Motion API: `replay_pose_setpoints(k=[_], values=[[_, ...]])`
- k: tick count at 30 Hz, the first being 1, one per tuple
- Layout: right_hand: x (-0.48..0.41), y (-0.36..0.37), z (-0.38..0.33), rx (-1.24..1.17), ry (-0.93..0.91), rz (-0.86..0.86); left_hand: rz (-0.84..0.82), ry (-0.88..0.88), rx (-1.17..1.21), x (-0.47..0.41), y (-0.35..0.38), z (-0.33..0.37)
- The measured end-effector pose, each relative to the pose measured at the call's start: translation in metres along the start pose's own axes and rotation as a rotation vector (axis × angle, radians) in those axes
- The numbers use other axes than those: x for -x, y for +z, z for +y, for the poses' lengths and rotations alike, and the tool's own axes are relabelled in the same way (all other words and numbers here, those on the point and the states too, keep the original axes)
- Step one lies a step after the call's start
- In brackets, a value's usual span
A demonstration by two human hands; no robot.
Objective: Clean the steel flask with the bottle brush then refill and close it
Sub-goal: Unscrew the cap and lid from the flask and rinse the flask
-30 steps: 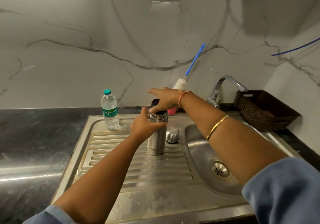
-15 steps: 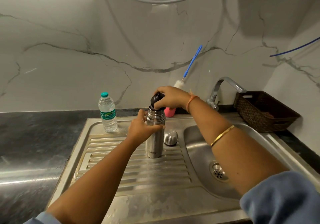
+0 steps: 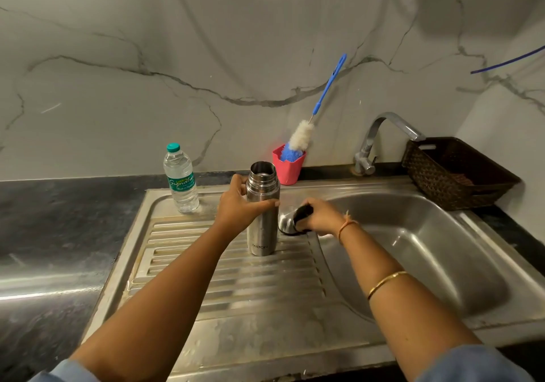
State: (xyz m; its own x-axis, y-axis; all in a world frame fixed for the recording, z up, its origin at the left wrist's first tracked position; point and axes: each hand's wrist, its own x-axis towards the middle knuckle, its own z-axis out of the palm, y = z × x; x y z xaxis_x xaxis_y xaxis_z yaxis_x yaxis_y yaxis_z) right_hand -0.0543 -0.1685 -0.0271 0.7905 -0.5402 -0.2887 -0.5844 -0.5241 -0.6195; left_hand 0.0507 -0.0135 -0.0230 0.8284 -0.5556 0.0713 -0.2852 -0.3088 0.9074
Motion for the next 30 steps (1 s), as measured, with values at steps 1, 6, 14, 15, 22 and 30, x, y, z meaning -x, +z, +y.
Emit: replay_pose_setpoints(k=[1, 6, 14, 15, 22, 30], values=[[-0.004, 0.010, 0.006, 0.102, -0.002, 0.019, -0.001, -0.002, -0.001, 0.000, 0.000, 0.001], [-0.004, 0.042, 0.027, 0.189, -0.035, 0.008, -0.007, -0.011, 0.007, 0.001, 0.000, 0.003], [-0.007, 0.052, 0.039, 0.153, -0.100, 0.021, -0.006, -0.020, 0.010, 0.000, 0.000, 0.001], [-0.006, 0.052, 0.040, 0.153, -0.105, 0.021, -0.007, -0.021, 0.011, 0.001, 0.000, 0.001], [-0.006, 0.052, 0.044, 0.162, -0.109, 0.011, -0.028, -0.019, 0.023, 0.003, -0.001, 0.004], [-0.007, 0.041, 0.038, 0.234, -0.108, 0.063, 0.028, -0.003, -0.027, 0.004, -0.004, 0.003]])
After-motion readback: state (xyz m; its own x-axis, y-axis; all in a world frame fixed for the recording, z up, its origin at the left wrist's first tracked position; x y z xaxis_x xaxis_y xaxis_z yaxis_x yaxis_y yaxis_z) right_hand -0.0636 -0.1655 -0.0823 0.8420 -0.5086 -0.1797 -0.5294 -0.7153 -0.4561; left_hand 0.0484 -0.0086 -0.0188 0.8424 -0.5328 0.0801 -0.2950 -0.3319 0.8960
